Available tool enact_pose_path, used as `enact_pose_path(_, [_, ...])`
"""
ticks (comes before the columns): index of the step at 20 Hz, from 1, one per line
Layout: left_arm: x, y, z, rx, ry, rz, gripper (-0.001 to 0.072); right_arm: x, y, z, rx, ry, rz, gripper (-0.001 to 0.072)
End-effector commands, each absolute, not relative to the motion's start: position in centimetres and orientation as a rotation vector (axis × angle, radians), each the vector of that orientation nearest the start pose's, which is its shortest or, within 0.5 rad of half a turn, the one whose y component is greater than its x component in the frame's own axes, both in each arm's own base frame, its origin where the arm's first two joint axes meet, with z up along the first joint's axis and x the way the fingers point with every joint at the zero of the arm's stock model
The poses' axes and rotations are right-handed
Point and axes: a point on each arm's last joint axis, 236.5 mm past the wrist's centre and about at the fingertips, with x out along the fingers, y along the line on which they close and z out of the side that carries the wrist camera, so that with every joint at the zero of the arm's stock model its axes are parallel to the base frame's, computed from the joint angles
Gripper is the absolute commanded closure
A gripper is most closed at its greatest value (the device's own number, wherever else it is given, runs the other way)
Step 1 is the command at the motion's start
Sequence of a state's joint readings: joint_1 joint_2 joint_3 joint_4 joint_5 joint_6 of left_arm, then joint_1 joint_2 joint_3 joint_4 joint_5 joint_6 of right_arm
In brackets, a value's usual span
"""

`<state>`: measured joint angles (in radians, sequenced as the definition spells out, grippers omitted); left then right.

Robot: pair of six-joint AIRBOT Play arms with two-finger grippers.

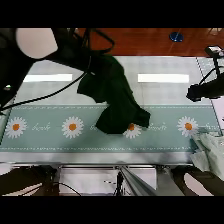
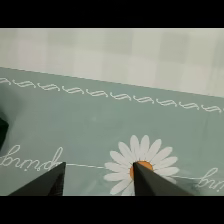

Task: Fold the shirts.

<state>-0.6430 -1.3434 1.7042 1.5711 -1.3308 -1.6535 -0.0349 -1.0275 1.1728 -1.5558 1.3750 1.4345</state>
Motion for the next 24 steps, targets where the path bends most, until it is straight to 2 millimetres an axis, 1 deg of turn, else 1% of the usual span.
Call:
enact_pose_path(1, [37.0,-20.5,11.1,0.248,1.136,-0.402,0.0684,32.8,2.0,8.3,-0.019,1.205,0.172,0.0238])
enact_pose_path(3, [37.2,-16.9,8.0,0.223,1.225,-0.322,0.0684,32.6,4.0,6.9,0.022,1.222,0.254,0.0235])
enact_pose_path(4, [37.0,-15.6,6.6,0.212,1.265,-0.293,0.0684,32.4,4.5,5.8,0.038,1.245,0.277,0.022])
enact_pose_path(5, [36.7,-14.6,5.3,0.196,1.3,-0.274,0.0683,32.4,4.9,4.5,0.051,1.272,0.292,0.0221])
enact_pose_path(6, [36.1,-14.2,4.2,0.175,1.335,-0.281,0.0679,32.3,5.0,3.2,0.059,1.3,0.3,0.0221])
enact_pose_path(7, [35.6,-14.4,3.3,0.163,1.359,-0.316,0.0641,32.3,5.3,1.9,0.076,1.334,0.308,0.0221])
enact_pose_path(9, [35.0,-14.5,2.0,0.169,1.381,-0.371,0.0632,32.4,5.9,-0.1,0.113,1.395,0.327,0.0221])
enact_pose_path(11, [34.7,-13.7,1.1,0.203,1.394,-0.39,0.0628,32.5,6.4,-1.7,0.142,1.439,0.341,0.0222])
enact_pose_path(13, [34.8,-12.1,0.5,0.209,1.409,-0.385,0.0626,32.4,6.3,-2.8,0.149,1.473,0.34,0.0222])
enact_pose_path(16, [35.2,-8.5,0.3,0.159,1.434,-0.337,0.0625,32.4,6.3,-3.6,0.15,1.49,0.341,0.0223])
enact_pose_path(17, [35.2,-7.3,0.4,0.119,1.444,-0.332,0.0456,32.6,6.3,-3.6,0.147,1.484,0.342,0.0223])
enact_pose_path(18, [35.3,-6.3,0.4,0.042,1.452,-0.293,-0.0013,32.7,6.3,-3.6,0.147,1.48,0.34,0.0223])
enact_pose_path(21, [35.0,-3.1,0.7,-0.097,1.472,-0.248,-0.0013,33.0,6.3,-3.5,0.147,1.468,0.336,0.0224])
enact_pose_path(23, [34.6,-1.9,0.8,-0.156,1.483,-0.254,-0.0013,33.1,6.3,-3.5,0.148,1.465,0.336,0.0223])
enact_pose_path(24, [34.2,-1.7,0.7,-0.18,1.491,-0.272,-0.0013,33.1,6.3,-3.5,0.149,1.461,0.335,0.0224])
